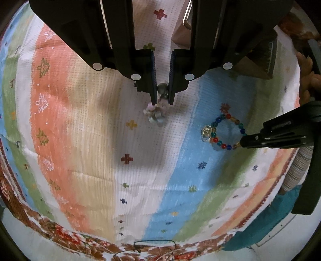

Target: Organize jewelry

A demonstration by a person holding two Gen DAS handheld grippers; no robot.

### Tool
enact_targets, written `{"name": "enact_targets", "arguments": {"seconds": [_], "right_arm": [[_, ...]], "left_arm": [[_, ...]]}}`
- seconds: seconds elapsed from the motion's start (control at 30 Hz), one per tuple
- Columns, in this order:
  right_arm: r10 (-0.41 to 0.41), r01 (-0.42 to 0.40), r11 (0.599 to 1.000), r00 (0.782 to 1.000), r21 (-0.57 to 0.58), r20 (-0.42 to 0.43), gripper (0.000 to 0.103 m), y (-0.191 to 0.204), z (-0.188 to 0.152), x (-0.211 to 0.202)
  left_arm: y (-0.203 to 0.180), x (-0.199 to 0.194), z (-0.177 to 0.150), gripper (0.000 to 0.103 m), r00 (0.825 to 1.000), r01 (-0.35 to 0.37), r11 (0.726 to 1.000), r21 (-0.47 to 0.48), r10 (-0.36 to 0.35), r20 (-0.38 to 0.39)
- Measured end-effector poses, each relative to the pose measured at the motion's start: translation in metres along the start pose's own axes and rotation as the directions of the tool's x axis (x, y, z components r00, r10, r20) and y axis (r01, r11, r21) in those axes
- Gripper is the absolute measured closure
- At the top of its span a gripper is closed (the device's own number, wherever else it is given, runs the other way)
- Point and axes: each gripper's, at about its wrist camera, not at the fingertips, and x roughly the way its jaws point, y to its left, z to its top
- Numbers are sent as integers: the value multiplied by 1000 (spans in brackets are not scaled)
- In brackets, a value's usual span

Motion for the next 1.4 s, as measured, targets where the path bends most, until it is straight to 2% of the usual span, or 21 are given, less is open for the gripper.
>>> {"name": "enact_targets", "arguments": {"seconds": [0.33,0.6,0.9,1.13,1.4], "right_arm": [[19,-18,1000,998,-25,62,91,9,4,-26],[21,-18,999,997,-39,74,91,12,3,-31],[0,6,999,993,-54,119,91,16,2,-46],[-6,13,999,991,-50,134,91,16,-1,-52],[-4,13,998,986,-55,167,91,19,-8,-67]], "left_arm": [[-14,-21,-2,94,998,19,999,42,-21,51],[-20,-31,-4,94,997,13,998,67,-18,73],[-19,-41,-8,94,996,20,998,55,-25,90],[-26,-52,-13,94,992,-31,996,84,20,124],[-35,-66,-19,94,990,-6,996,94,-8,144]]}}
